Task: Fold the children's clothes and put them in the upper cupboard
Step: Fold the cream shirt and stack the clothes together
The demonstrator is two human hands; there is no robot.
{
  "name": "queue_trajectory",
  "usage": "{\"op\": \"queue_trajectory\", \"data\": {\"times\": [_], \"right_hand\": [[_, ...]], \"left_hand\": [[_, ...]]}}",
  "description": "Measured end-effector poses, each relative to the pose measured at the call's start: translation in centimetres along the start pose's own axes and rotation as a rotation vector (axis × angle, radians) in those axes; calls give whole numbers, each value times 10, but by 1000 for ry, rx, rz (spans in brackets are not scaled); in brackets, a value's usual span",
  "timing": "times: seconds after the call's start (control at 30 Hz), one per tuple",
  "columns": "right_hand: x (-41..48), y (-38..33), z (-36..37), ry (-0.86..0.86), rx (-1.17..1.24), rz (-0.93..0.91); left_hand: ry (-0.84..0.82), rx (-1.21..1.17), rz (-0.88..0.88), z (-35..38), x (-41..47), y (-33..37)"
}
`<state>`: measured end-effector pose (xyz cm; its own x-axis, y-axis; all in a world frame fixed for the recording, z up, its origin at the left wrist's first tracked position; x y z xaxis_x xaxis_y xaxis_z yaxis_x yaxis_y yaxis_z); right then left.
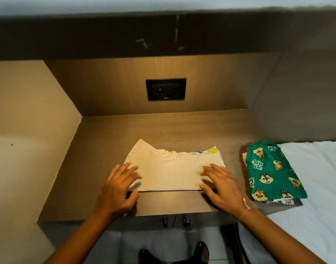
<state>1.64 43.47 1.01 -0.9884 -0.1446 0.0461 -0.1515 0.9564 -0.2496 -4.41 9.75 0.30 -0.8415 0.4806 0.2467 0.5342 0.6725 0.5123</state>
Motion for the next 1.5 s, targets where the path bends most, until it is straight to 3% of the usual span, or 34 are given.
{"op": "queue_trajectory", "data": {"times": [0.17,0.33,0.47,0.6,0.8,1.1,1.33,1.4,1.5], "right_hand": [[60,-52,29,-108,-77,-20],[57,-8,36,-109,-212,176],[48,20,30,-143,-280,154],[66,32,1,-42,-208,52],[88,36,-5,-148,-255,-44],[103,30,-21,-19,-200,0],[91,22,-81,508,-227,-144],[75,23,-68,483,-238,-181],[43,16,-23,314,-242,-165]], "left_hand": [[-224,216,-143,50,69,18],[-228,295,-288,51,56,-15],[-208,243,-269,41,55,-17],[-18,244,-175,-3,74,-23],[-268,356,-96,0,94,-42],[-50,317,-22,-11,106,-46],[343,314,172,-75,119,-5],[313,305,160,-67,100,-4],[81,295,-18,-31,61,-11]]}}
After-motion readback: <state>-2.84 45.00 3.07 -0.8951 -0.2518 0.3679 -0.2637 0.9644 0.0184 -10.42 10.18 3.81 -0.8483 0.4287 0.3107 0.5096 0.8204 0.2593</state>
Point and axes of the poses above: each hand's wrist, its own x-axis towards the middle knuckle, its own z-axis out of the palm, y = z × x, the point moved 4 cm from there along x, towards the middle knuckle, and after that the axes turned 7 degrees about -x, right-handed, at the moved point
